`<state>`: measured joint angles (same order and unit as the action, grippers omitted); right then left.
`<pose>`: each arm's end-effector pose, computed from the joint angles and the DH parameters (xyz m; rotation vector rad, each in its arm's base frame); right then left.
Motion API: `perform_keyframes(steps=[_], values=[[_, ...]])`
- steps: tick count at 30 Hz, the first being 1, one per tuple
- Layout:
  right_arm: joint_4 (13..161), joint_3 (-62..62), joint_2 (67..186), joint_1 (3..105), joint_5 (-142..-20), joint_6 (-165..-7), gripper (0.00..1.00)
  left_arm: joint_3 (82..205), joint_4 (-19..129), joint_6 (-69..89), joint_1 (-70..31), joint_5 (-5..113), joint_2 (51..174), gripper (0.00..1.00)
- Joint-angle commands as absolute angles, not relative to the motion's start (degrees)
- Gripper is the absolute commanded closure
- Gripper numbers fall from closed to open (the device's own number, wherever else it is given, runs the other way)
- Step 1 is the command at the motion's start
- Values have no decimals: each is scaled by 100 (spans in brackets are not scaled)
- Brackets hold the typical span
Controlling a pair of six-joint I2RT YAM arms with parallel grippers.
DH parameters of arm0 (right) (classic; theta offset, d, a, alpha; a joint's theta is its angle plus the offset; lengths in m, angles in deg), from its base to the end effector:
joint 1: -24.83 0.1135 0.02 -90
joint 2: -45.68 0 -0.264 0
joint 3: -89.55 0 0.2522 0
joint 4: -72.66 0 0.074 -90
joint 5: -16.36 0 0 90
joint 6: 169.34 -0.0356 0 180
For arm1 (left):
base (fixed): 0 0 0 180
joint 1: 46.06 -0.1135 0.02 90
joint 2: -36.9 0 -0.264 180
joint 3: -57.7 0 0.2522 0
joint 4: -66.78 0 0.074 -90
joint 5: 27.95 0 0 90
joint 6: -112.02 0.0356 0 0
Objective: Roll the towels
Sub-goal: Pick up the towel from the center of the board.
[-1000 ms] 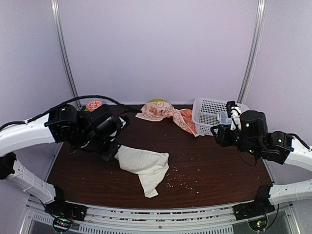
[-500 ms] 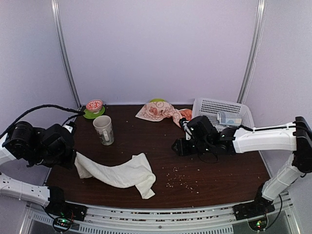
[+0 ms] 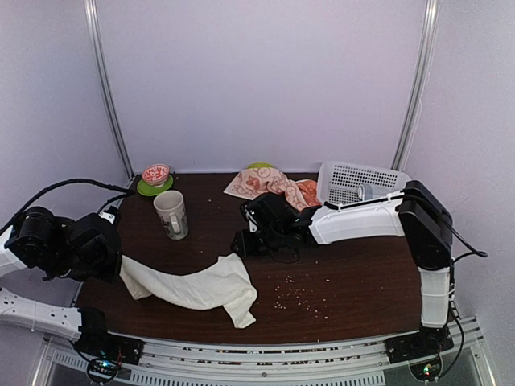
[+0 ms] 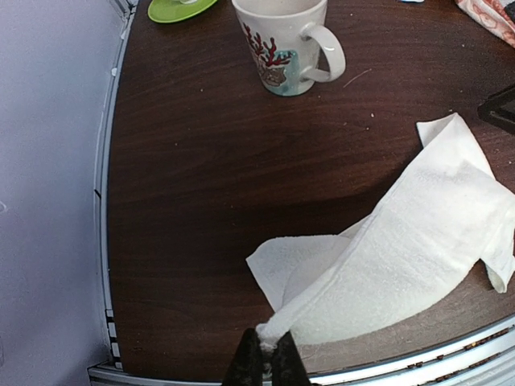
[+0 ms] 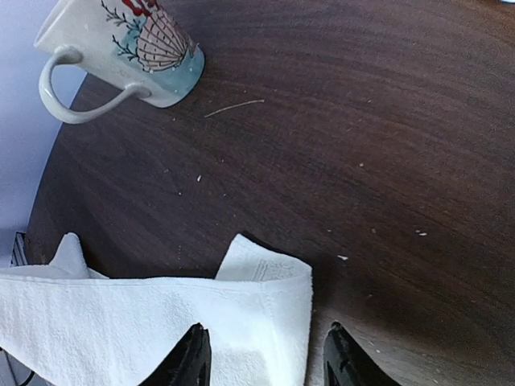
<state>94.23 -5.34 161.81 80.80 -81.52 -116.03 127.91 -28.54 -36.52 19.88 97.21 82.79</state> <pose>0.2486 0.3769 0.1849 -0.4957 2.4668 0.9142 0.0593 -0.0826 0.3094 0.0285 2.4542 -0.0013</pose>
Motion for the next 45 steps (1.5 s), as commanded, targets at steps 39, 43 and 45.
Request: perform_keyframes(steps=[39, 43, 45], values=[[9389, 1293, 12324, 7829, -6630, -10820, 100, 13507, -1620, -2557, 1969, 10223, 8448, 100], [9919, 1716, 10770, 7725, -6252, -10358, 100, 14029, -526, -1485, 1969, 10282, 8714, 100], [10434, 1522, 10190, 7712, -6084, -10128, 100, 14421, -85, -925, 1969, 10279, 8874, 100]])
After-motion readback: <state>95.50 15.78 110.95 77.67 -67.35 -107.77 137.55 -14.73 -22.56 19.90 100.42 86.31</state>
